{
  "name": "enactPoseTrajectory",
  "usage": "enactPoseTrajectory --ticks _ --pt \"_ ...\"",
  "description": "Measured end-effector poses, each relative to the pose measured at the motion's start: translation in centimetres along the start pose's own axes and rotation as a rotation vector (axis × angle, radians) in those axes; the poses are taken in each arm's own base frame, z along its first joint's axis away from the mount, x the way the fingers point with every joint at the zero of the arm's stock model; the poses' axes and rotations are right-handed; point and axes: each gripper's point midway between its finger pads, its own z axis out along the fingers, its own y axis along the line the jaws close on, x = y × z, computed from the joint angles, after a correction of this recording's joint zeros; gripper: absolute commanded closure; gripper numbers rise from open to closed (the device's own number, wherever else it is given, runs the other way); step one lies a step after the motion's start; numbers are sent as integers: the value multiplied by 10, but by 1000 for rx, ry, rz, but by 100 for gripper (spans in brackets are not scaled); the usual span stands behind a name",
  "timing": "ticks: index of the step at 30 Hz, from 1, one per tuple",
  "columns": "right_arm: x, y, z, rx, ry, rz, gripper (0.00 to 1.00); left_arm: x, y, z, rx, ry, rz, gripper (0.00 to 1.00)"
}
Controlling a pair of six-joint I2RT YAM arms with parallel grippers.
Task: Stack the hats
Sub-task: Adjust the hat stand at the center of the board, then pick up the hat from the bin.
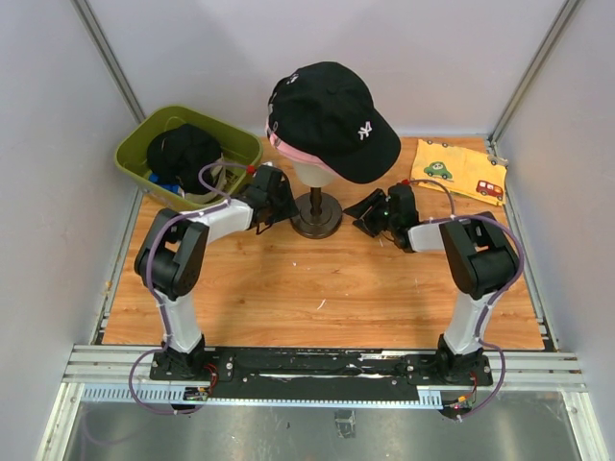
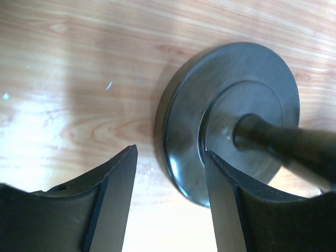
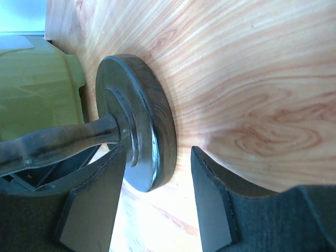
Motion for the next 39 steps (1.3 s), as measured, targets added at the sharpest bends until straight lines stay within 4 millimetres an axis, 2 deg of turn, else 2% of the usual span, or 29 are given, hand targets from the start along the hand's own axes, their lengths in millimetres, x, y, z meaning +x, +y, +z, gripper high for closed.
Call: enactPoseTrajectory --ticks 7,14,19,24,30,34,39 --pt "-9 3 -22 18 -43 -27 46 -15 -3 -49 16 -55 -31 40" --pt "-26 28 -52 -9 -114 -85 46 -40 -12 -104 57 -152 -91 40" --pt "-18 19 -71 12 -125 -98 46 -67 -10 -145 48 -248 -156 36" --pt "-7 4 -88 44 -118 -109 46 -113 15 -183 -37 -382 -254 34" --pt "-7 16 -105 5 -146 -152 46 -167 72 -214 -157 -511 -405 33" --pt "-6 26 -111 -25 -155 -180 46 -185 97 -222 -220 -549 -449 32" --pt "2 31 -112 -40 -137 -200 45 -199 118 -211 -277 -551 -477 32"
